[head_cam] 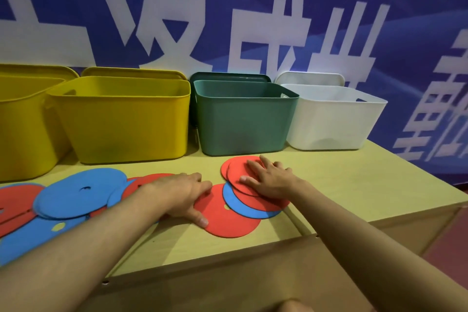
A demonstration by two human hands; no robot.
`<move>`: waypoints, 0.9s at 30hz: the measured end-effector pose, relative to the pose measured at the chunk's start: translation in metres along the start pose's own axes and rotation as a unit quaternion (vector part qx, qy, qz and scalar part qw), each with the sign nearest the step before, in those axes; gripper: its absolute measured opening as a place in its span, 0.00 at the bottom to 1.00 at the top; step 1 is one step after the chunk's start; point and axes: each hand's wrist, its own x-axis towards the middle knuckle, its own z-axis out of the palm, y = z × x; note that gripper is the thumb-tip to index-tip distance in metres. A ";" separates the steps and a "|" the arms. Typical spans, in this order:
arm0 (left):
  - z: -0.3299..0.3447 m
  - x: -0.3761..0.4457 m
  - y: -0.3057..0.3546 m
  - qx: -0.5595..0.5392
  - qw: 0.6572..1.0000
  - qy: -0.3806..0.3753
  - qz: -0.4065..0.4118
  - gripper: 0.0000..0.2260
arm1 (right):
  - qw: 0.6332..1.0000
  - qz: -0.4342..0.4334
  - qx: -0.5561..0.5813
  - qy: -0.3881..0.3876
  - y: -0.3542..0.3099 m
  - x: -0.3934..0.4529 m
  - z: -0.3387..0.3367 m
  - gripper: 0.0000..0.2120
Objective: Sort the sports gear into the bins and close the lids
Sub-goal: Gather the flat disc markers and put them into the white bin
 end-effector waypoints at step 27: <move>0.001 -0.006 0.004 -0.005 1.000 0.012 -0.007 0.42 | 0.992 0.034 0.098 -0.066 -0.004 0.029 -0.020 0.67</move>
